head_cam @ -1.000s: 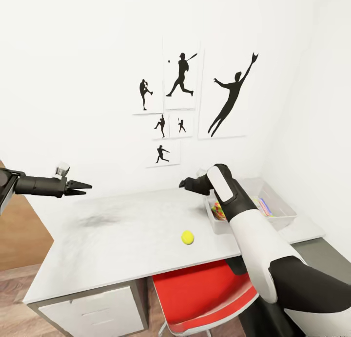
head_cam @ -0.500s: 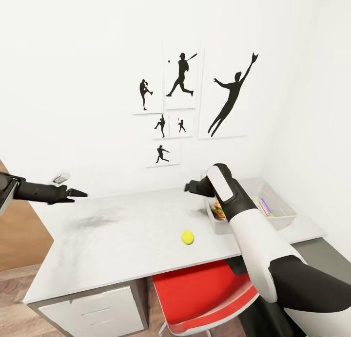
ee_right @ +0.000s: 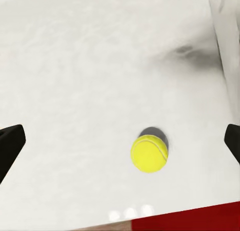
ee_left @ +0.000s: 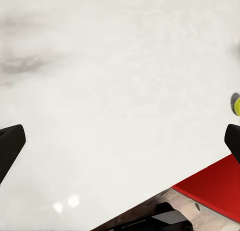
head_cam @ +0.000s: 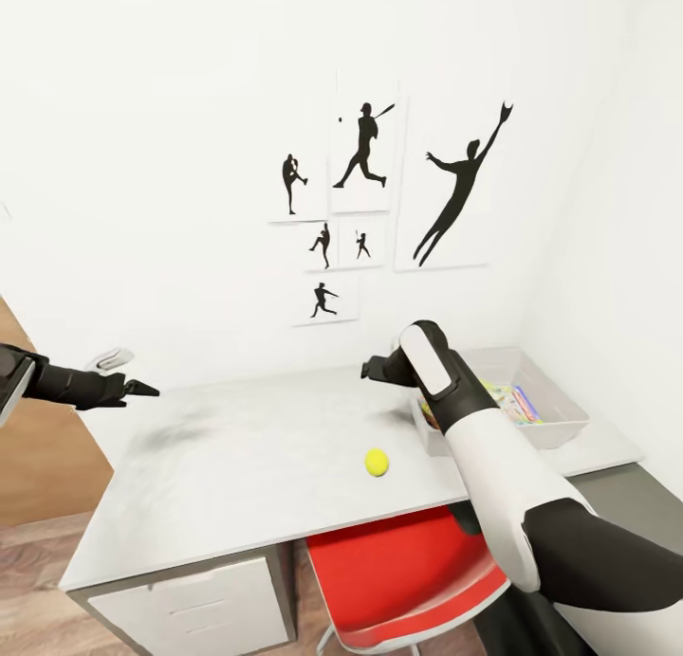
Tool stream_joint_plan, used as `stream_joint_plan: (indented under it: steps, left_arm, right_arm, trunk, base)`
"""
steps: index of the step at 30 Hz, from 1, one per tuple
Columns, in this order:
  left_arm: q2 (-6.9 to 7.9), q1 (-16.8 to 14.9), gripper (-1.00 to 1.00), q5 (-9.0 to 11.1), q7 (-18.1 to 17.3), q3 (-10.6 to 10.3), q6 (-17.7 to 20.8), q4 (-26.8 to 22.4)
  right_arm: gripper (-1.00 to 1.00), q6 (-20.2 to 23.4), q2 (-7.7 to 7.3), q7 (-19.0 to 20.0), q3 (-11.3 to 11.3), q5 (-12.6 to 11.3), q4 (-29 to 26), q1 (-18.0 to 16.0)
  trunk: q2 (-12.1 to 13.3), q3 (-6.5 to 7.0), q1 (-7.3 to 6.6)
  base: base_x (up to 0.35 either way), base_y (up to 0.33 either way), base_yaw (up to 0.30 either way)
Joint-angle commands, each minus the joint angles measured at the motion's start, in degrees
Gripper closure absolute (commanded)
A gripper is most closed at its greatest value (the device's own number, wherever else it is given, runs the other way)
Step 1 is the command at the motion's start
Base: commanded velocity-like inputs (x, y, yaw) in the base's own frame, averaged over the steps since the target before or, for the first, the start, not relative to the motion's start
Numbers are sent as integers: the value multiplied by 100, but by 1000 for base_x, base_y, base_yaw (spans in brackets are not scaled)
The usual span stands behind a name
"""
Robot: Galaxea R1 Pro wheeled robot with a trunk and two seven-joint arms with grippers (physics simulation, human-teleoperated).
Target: Put all the toys in the child's room - the three board games (two on the bed and one on the table), the two jigsaw puzzles on the table, and the tennis ball on the table - inside the toy box on the table in the child's room.
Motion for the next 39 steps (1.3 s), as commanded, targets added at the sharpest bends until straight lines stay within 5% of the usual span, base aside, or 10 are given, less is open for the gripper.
stream_joint_plan:
  steps: [1, 26, 39]
  left_arm:
    - [4, -6, -100, -54, -53, -9, 12, 6]
    - [4, 5, -100, -55, 57, -26, -24, 17]
    - [4, 6, -100, -55, 64, -26, -24, 22]
  right_arm:
    - [-100, 11, 0, -56, 51, -53, -3, -3]
    - [-100, -16, 0, -92, 158, -57, 396, -4]
    - [-100, 3, 0, -91, 131, -55, 470, -5]
  trunk:
    - [-14, -14, 4]
    - [-14, -58, 4]
    - [-14, -84, 4]
  base:
    - [0, 21, 117]
    - [-41, 28, 258]
    - [-1, 0, -89]
